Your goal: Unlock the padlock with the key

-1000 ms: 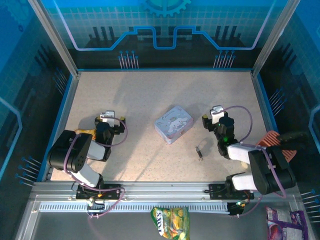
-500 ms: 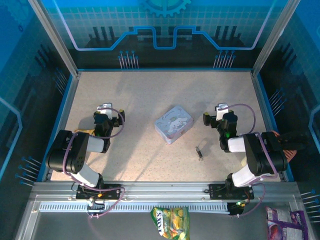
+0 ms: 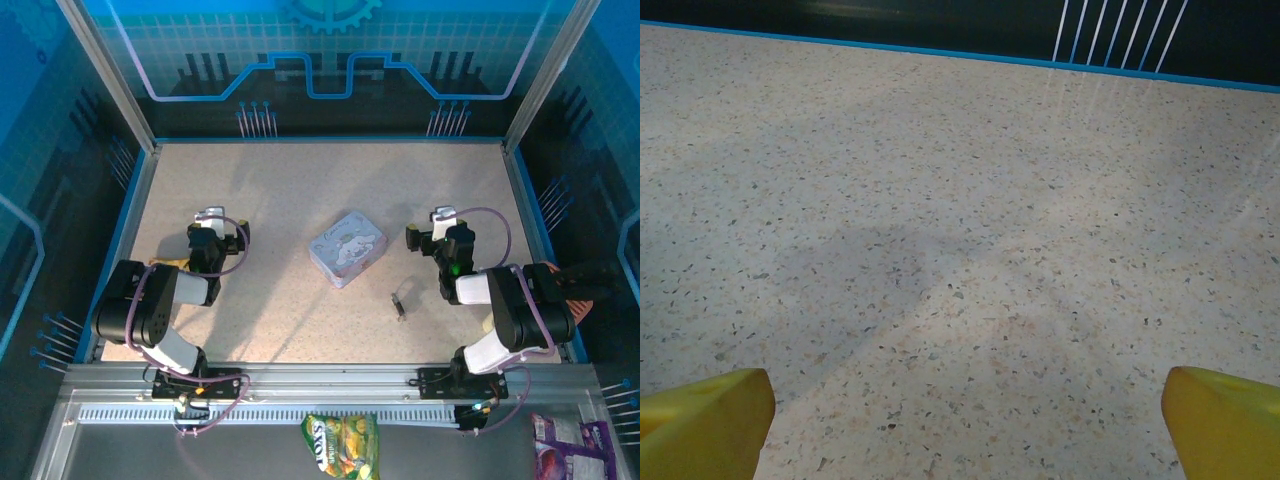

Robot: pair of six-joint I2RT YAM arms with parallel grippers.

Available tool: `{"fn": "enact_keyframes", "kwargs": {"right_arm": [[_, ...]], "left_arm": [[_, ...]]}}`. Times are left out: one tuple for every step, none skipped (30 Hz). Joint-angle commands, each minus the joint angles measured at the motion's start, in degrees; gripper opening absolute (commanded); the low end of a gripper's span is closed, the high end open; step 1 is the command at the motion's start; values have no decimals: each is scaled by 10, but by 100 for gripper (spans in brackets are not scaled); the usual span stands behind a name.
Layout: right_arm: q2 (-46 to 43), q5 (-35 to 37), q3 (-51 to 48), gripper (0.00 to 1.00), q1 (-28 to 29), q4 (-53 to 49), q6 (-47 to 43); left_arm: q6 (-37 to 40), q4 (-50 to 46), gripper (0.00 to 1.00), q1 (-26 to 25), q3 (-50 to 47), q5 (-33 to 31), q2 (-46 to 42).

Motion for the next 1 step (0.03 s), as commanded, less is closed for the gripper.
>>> {"fn": "enact_keyframes", "kwargs": {"right_arm": [[-2,7,8,100,-3,16,4]], "left_arm": [[-13,3,99,4,3,-4,-11]]}}
